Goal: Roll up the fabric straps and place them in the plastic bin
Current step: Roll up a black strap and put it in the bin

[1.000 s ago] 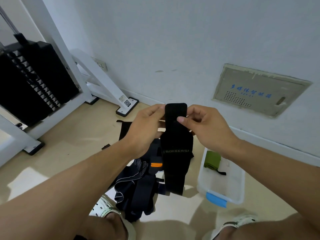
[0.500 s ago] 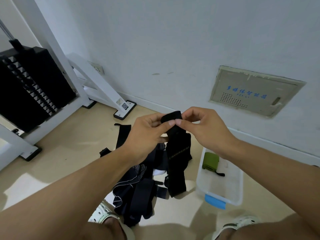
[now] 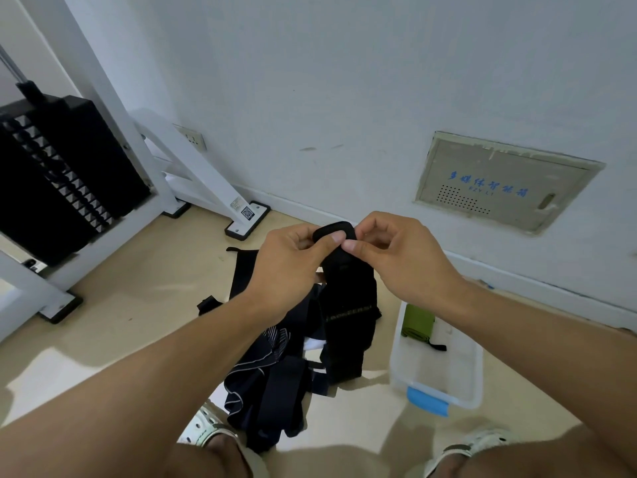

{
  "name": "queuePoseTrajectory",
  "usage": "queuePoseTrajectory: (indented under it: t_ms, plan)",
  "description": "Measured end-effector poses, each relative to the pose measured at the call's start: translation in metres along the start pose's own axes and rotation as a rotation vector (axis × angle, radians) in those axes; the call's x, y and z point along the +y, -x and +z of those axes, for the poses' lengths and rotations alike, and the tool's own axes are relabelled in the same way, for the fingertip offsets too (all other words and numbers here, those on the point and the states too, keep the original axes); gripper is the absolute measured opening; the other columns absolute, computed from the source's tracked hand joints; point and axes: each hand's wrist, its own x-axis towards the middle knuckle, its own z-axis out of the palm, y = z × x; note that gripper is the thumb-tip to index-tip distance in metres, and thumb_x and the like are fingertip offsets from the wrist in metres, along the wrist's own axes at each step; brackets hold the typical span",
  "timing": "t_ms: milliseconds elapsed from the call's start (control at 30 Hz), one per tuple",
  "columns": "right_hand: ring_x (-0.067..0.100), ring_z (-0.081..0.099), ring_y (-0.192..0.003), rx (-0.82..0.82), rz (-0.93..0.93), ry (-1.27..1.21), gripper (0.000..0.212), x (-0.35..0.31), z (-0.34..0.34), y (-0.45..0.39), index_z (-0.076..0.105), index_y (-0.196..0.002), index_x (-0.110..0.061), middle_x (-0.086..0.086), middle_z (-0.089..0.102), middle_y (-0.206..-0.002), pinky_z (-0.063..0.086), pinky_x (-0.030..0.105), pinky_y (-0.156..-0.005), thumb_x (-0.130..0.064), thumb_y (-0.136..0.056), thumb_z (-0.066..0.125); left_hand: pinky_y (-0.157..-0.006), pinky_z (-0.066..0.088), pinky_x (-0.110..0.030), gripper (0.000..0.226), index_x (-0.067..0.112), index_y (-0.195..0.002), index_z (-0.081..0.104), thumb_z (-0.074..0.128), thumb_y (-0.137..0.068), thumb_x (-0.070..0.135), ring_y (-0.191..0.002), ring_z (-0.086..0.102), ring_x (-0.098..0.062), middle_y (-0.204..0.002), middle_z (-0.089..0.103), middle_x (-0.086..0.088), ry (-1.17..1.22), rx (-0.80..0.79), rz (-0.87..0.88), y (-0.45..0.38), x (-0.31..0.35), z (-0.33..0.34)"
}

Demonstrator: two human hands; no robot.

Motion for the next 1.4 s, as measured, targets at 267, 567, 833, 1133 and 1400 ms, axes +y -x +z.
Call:
queuePoseTrajectory:
  t_ms: [267,567,833,1133,1400]
  plan:
    - [0.026,0.067,-0.070,-0.024,0.028,0.015,0.022,-0.002,0.002,0.000,0.060,-0.088,-0.024,0.004,0.072,-0.070,0.051,0.036,-0.068,-0.041,-0.089,0.075,-0.078,0.065,-0.051,0.018,0.011,-0.105,0.078,0.066,-0.100,0.024,-0.088,0.077,-0.035,-0.089,0.079,-0.015,-0.096,-0.027,-0.026,0.000,0.001,-0.001]
    - [0.002,0.072,-0.081,-0.218,0.055,0.066,0.045,0.001,0.005,0.008,0.062,-0.118,-0.040,-0.014,0.077,-0.092,0.055,0.027,-0.081,-0.042,-0.078,0.083,-0.076,0.058,-0.057,0.028,0.010,-0.095,0.073,0.065,-0.097,0.037,-0.083,0.072,-0.036,-0.085,0.076,-0.014,-0.289,0.153,0.055,-0.005,-0.001,-0.001]
    - [0.004,0.066,-0.093,-0.403,0.010,0.240,0.032,0.007,0.014,0.013,0.061,-0.119,-0.033,-0.013,0.070,-0.101,0.055,0.028,-0.086,-0.049,-0.092,0.067,-0.073,0.050,-0.025,0.030,0.016,-0.090,0.063,0.052,-0.105,0.039,-0.072,0.058,-0.007,-0.079,0.063,0.003,-0.150,0.404,0.049,-0.011,0.003,-0.002]
    - [0.026,0.059,-0.073,-0.367,0.016,0.267,0.038,0.001,0.038,0.019,0.050,-0.087,-0.010,0.010,0.063,-0.078,0.045,0.036,-0.067,-0.041,-0.107,0.041,-0.091,0.057,-0.047,0.028,0.016,-0.096,0.065,0.052,-0.105,0.039,-0.084,0.064,-0.020,-0.088,0.066,0.000,0.056,0.542,-0.118,-0.010,-0.002,0.001]
    - [0.004,0.065,-0.076,-0.233,0.003,0.125,0.014,-0.003,0.031,0.012,0.067,-0.099,-0.029,-0.011,0.071,-0.087,0.051,0.026,-0.075,-0.042,-0.093,0.067,-0.078,0.056,-0.040,0.027,0.015,-0.089,0.067,0.058,-0.102,0.037,-0.079,0.064,-0.020,-0.083,0.067,-0.003,-0.015,0.411,-0.188,-0.015,-0.002,-0.001]
